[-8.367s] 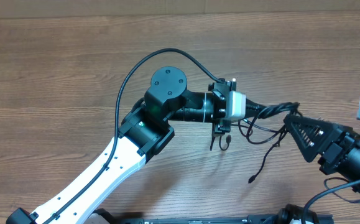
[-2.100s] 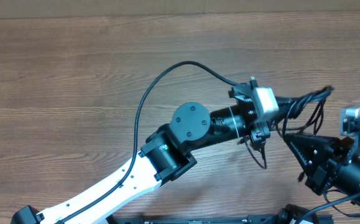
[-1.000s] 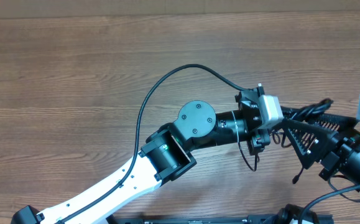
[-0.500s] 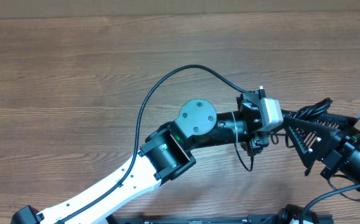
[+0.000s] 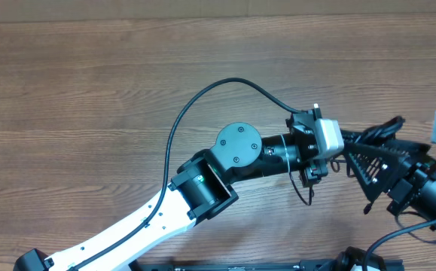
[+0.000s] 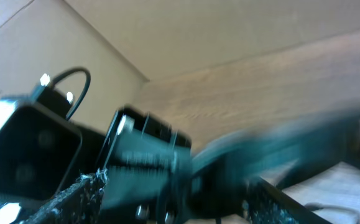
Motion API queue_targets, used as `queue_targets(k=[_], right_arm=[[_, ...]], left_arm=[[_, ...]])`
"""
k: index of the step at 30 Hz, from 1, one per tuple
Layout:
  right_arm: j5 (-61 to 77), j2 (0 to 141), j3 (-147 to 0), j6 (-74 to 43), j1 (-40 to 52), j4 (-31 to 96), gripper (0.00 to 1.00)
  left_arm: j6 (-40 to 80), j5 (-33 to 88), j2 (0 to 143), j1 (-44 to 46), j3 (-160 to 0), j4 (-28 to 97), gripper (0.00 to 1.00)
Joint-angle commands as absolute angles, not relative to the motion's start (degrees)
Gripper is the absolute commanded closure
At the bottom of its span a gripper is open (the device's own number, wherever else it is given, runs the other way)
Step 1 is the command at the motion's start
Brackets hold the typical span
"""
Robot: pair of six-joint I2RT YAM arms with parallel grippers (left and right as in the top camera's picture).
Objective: Untangle cables
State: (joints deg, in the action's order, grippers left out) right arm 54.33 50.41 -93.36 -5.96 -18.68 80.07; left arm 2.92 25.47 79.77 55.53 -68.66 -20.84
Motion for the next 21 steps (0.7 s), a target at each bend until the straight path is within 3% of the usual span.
queue_targets(k=[1,13,17,21], right_arm=[[57.17,49.67,-93.82,-6.24,-18.39,80.29,0.28],[60.34,49.67,-93.82,-6.22,-18.39,78.43,0.32],[56.95,49.67,-93.82,-6.2,-18.39,77.87,0.4],[53.21,49.67,-93.82,-6.2,-18.39,77.84,0.4]], left_arm=[[2.07,21.06,79.0,55.42,-69.91,-21.65,0.96],[-0.27,21.61,79.0,55.44,-69.91,-19.7,0.96],[-0.25,23.88,79.0,55.42,-69.91,-19.73,0.96],[-0.25,24.05,79.0,55.42,-69.91,-19.73,0.96]])
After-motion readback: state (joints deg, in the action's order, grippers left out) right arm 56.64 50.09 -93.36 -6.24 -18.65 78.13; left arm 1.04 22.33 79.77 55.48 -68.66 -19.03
